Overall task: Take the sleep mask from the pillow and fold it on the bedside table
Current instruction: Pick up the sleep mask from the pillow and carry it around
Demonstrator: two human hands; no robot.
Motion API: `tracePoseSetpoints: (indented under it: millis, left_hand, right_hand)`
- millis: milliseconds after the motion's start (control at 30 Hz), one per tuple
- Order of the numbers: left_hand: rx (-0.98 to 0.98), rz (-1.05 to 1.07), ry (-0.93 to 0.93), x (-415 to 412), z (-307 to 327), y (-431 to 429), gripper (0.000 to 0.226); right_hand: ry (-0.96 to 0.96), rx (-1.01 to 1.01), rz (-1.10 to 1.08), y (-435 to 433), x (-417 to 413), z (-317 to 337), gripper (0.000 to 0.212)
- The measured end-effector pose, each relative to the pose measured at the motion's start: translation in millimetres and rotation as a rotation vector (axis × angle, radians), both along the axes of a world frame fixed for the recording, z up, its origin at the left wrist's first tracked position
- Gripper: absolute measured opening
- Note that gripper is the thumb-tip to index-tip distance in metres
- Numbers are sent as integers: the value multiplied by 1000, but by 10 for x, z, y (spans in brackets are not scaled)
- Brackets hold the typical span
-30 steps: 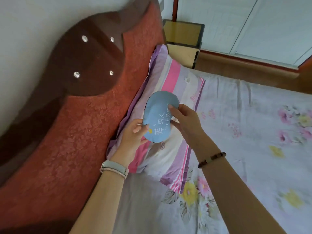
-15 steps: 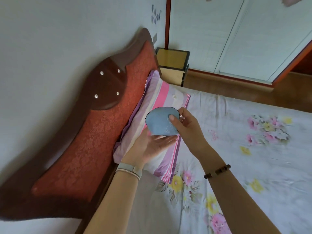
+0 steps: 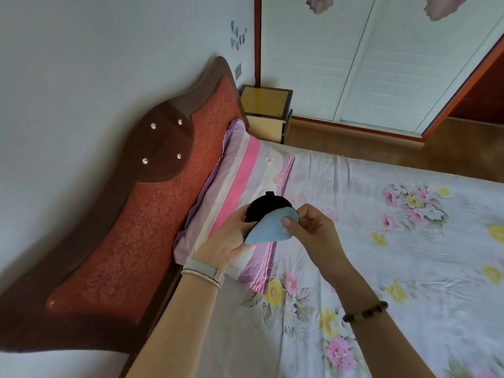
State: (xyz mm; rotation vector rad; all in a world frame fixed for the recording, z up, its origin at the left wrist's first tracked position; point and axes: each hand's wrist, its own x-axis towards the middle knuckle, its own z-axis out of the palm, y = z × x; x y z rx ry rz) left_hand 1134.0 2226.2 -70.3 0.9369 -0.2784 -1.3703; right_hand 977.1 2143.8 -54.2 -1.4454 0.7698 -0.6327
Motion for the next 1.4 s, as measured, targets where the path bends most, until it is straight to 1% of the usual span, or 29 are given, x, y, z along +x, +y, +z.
tracePoseSetpoints:
  millis: [67,133,167,233,367,433,533,700,767,833,933,1000,1067,1167,1267,1400]
  left_hand:
    - [53,-7,-66,-23,-12,-29,39]
    - [128,-36,-44,-77,4,-38,36]
    - [143,-46,-35,-99,5,-30,41]
    - [106,-52,-52,-150,-20,1,53]
    - [14,-26,-54,-333,-50,41,72]
    - [-31,-9,-118,-428,-67,42,79]
    - [-4,48,-285,-548,-121,33,69]
    - [58,169,-261,-641,-185,3,54]
    - [82,150,-285,-632,-159,-4,53]
    - [105,88,-338,-606,-120,-7,57]
    - [134,-2,-399,-585,-72,-11,50]
    - [158,-6,-414,-603,-28,-24,49]
    - [178,20,-414,-643,17,-49,48]
    - [233,62,-372,-706,75,-91,42]
    - [226,20,-351,-752,133,-127,34]
    - [182,-57,-374,-798,171,-146,41]
  right_hand:
    - [-1,26,-79,4,-11,-6,25]
    - [21,45,-151,5,-30,-17,22]
    - [39,44,-185,5,-36,-20,23]
    - [70,43,-251,2,-44,-42,28]
    - [132,48,-351,32,-59,-108,28]
    - [143,64,-391,35,-77,-152,27]
    - [164,92,-394,20,-118,-213,25]
    - [133,106,-371,0,-221,-259,14]
    - [151,118,-366,-51,-282,-258,24]
    - [153,130,-332,-124,-349,-229,31]
    - [129,131,-227,-198,-447,-181,29]
    - [109,148,-199,-204,-504,-161,22]
    - [79,182,-214,-187,-557,-153,17]
    - [17,264,-269,-132,-641,-122,19]
    - [1,300,-345,-61,-735,-84,22]
    - [-33,322,-455,87,-850,-10,26]
